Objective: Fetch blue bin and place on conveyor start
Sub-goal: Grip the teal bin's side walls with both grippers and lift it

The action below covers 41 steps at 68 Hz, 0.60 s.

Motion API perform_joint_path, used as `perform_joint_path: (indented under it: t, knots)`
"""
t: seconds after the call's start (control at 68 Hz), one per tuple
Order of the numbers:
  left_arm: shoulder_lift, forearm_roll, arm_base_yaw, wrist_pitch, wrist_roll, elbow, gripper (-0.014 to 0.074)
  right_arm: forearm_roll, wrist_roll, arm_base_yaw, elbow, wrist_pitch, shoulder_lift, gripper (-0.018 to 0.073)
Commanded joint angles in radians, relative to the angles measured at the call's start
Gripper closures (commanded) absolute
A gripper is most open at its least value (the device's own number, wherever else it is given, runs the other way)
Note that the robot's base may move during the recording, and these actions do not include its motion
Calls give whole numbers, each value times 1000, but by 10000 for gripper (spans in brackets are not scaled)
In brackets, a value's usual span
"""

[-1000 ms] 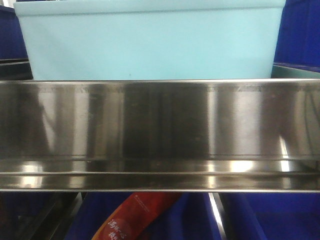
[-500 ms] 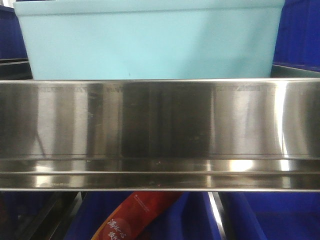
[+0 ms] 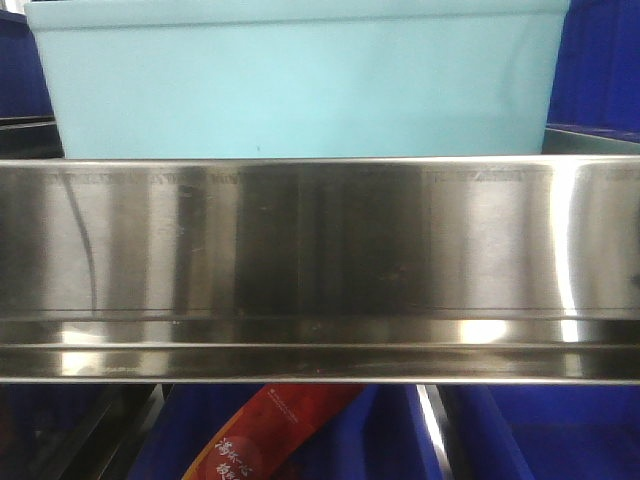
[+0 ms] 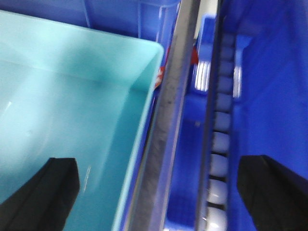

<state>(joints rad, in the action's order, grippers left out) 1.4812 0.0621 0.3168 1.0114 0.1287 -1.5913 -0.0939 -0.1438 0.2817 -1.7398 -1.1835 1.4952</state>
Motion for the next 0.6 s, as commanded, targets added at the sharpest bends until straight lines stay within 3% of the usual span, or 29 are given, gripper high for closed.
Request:
perform_joint_path:
  t: [0.0, 0.294, 0.456, 0.588]
  knots:
    - [43, -20, -30, 0, 5, -17, 104, -13, -13, 4, -42, -20, 58, -9]
    - [174, -86, -43, -37, 5, -17, 104, -2, -23, -2, -50, -5, 240, -9]
    - [215, -86, -43, -35, 5, -17, 104, 34, -23, -4, -50, 31, 302, -8]
    - [229, -86, -43, -35, 5, -17, 105, 39, -23, -4, -50, 46, 340, 78]
